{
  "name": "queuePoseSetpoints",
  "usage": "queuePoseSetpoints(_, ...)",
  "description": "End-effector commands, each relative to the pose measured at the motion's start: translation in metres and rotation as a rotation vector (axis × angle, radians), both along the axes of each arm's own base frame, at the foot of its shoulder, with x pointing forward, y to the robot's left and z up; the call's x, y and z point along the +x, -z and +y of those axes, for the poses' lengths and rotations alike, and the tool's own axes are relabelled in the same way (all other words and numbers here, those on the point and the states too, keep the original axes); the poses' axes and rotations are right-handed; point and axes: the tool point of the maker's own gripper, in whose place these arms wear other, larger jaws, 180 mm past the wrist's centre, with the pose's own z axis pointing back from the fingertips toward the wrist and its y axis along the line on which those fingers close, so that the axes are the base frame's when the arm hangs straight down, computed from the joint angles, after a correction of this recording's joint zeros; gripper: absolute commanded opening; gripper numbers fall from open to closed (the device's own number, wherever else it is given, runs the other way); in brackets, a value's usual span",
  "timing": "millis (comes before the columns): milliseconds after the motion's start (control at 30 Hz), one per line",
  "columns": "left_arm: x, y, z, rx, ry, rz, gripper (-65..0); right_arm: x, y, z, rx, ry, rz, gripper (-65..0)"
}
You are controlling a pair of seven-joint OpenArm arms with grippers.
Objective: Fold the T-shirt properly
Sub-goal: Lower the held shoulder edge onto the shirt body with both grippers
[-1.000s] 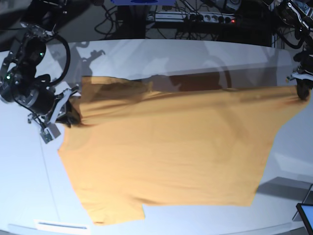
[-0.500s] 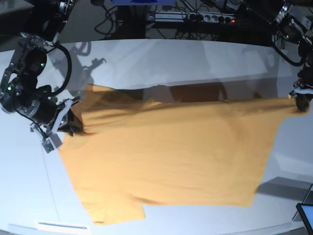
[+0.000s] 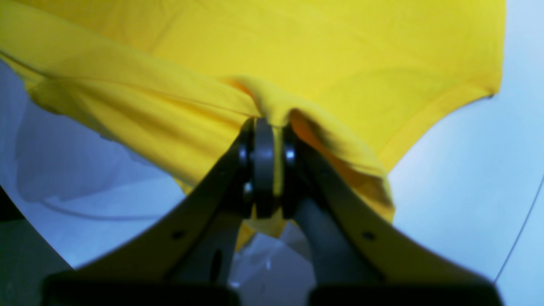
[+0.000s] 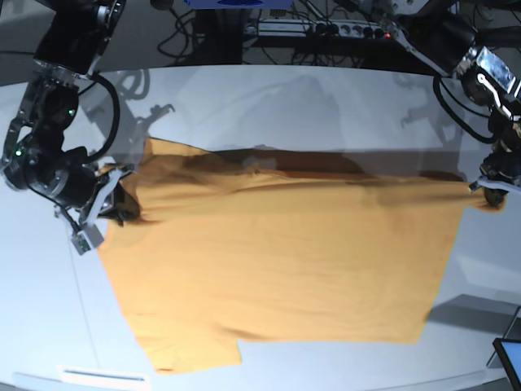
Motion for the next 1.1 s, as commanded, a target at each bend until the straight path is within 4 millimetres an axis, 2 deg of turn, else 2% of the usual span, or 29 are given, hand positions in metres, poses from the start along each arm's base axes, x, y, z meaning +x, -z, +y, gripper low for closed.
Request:
queuePoseSetpoints(0,0.007,-0.017,0.011,0.026,-0.017,-0.052,-65.0,0.011,-0.017,-0.002,0.002,0.002,-0.058,-64.6)
queuePoseSetpoints(167,0.014,-0.003,0.014,-0.029,-0.031,-0.057,-65.0,0.013,-0.018,-0.002,0.002,0.003,-0.064,-64.6)
queuePoseSetpoints(300,0.018,0.006,0.023,0.005,-0.056,-0.050,-65.0,0.013,-0.018,-0.002,0.002,0.003,-0.063,-64.6)
queuePoseSetpoints(467,0.025,0.021,0.029,0.014,-0.081,0.015,-65.0,0.017,-0.007,-0.002,0.027,0.008,-0.023,-64.6)
queuePoseSetpoints(633,0.030,0.016,0.032,0.020,-0.085,-0.007,-65.0,0.021,-0.001,-0.001,0.065,0.021,-0.021,-64.6)
queuePoseSetpoints(867,0.056,0.017,0.015,0.057,0.010,-0.006,-65.0,0.027,0.000,-0.004,0.079,0.029,-0.019,-64.6)
queuePoseSetpoints(1067,0.066,0.018,0.013,0.043,0.015,-0.030,-65.0,0.030,-0.001,0.016,0.063,-0.052,-0.040,-64.6)
